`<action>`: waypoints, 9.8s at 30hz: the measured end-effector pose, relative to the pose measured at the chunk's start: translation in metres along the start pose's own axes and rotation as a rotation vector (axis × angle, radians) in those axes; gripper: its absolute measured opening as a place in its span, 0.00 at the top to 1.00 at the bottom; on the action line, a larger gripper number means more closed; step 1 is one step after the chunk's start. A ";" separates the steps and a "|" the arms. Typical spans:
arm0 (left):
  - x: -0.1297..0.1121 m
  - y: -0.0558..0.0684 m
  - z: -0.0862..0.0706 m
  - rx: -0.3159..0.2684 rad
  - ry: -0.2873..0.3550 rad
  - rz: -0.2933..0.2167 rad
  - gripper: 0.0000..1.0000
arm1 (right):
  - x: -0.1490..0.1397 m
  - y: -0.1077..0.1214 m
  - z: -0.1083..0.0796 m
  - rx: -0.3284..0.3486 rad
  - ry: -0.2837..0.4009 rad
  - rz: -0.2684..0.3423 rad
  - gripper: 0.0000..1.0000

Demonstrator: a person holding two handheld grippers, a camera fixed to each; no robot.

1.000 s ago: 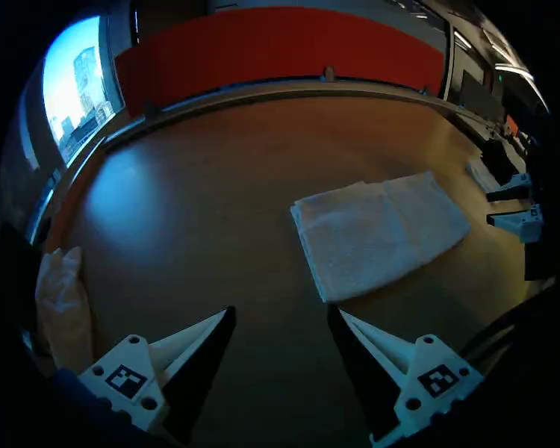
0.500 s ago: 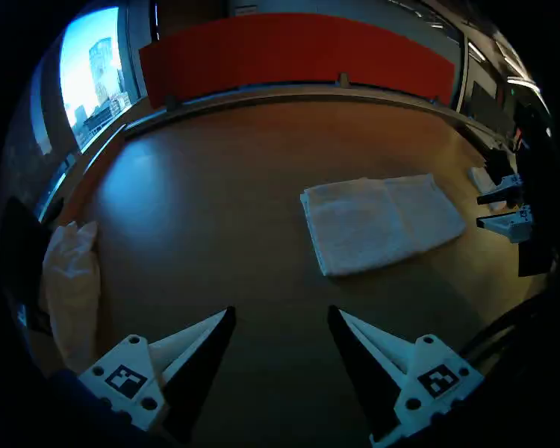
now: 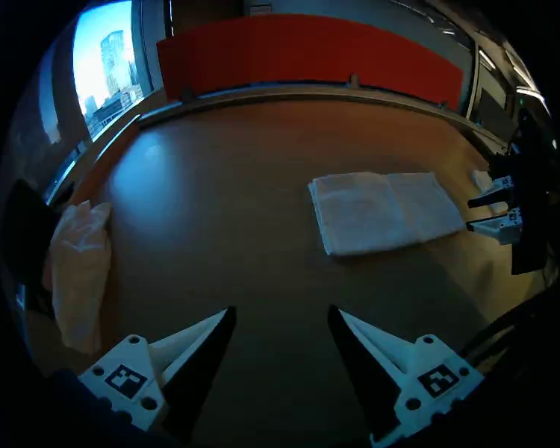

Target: Fold towel

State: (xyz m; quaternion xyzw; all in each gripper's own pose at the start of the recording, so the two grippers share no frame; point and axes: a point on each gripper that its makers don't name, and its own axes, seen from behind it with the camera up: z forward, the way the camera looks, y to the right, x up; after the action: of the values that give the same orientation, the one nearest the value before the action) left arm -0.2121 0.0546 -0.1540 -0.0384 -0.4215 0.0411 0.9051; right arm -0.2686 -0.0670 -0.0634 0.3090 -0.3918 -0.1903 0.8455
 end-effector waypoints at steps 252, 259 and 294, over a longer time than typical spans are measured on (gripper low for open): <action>0.004 -0.013 -0.039 0.002 0.063 -0.033 0.09 | 0.103 -0.059 0.005 0.054 0.112 -0.121 0.95; 0.017 -0.013 -0.039 -0.005 0.086 -0.030 0.09 | 0.165 -0.043 -0.023 0.054 0.195 -0.143 0.96; 0.045 0.002 -0.032 -0.022 0.110 -0.004 0.09 | 0.166 0.130 -0.112 -0.098 0.187 -0.087 0.96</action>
State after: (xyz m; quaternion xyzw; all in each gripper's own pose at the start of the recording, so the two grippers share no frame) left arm -0.1589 0.0604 -0.1406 -0.0494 -0.3717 0.0324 0.9265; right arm -0.0682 -0.0228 0.0585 0.3004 -0.2879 -0.2160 0.8833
